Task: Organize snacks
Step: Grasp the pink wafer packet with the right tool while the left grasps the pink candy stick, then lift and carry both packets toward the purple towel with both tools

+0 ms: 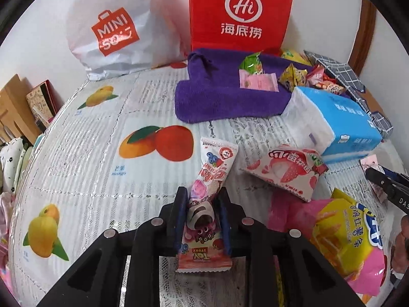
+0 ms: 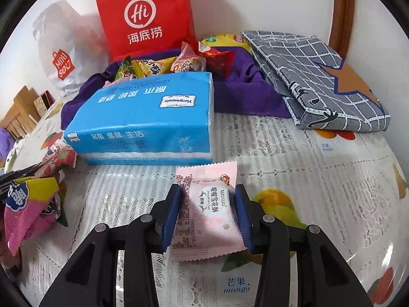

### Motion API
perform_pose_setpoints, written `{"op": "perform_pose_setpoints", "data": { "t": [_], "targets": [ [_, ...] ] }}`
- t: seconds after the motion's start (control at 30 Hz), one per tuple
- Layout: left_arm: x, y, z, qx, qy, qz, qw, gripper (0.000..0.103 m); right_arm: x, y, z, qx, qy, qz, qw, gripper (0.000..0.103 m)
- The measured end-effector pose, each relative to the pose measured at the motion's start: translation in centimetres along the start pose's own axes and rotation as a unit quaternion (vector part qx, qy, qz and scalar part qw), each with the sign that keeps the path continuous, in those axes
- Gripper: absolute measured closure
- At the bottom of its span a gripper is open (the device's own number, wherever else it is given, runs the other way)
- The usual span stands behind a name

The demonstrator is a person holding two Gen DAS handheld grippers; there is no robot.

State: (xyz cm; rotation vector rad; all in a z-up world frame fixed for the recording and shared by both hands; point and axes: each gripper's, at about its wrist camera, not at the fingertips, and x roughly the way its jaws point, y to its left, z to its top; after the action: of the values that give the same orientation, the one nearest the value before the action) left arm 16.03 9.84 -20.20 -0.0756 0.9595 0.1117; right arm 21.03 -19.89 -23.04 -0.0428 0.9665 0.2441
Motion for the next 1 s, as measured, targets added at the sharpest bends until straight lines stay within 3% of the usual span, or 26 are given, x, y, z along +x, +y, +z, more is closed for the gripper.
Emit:
{"op": "perform_pose_setpoints", "data": {
  "t": [0.37, 0.57, 1.0],
  "targets": [
    [0.0, 0.6, -0.1, -0.019, -0.001, -0.022, 0.9996, 0.079, 0.1, 0.6, 0.0, -0.023, 0.004, -0.018, 1.0, 0.058],
    [0.1, -0.2, -0.1, -0.001, 0.001, -0.006, 1.0, 0.076, 0.2, 1.0, 0.1, -0.038, 0.005, -0.027, 0.999, 0.057],
    [0.0, 0.3, -0.1, -0.012, -0.002, -0.019, 0.9997, 0.08, 0.1, 1.2, -0.1, -0.046, 0.003, -0.018, 0.999, 0.058]
  ]
}}
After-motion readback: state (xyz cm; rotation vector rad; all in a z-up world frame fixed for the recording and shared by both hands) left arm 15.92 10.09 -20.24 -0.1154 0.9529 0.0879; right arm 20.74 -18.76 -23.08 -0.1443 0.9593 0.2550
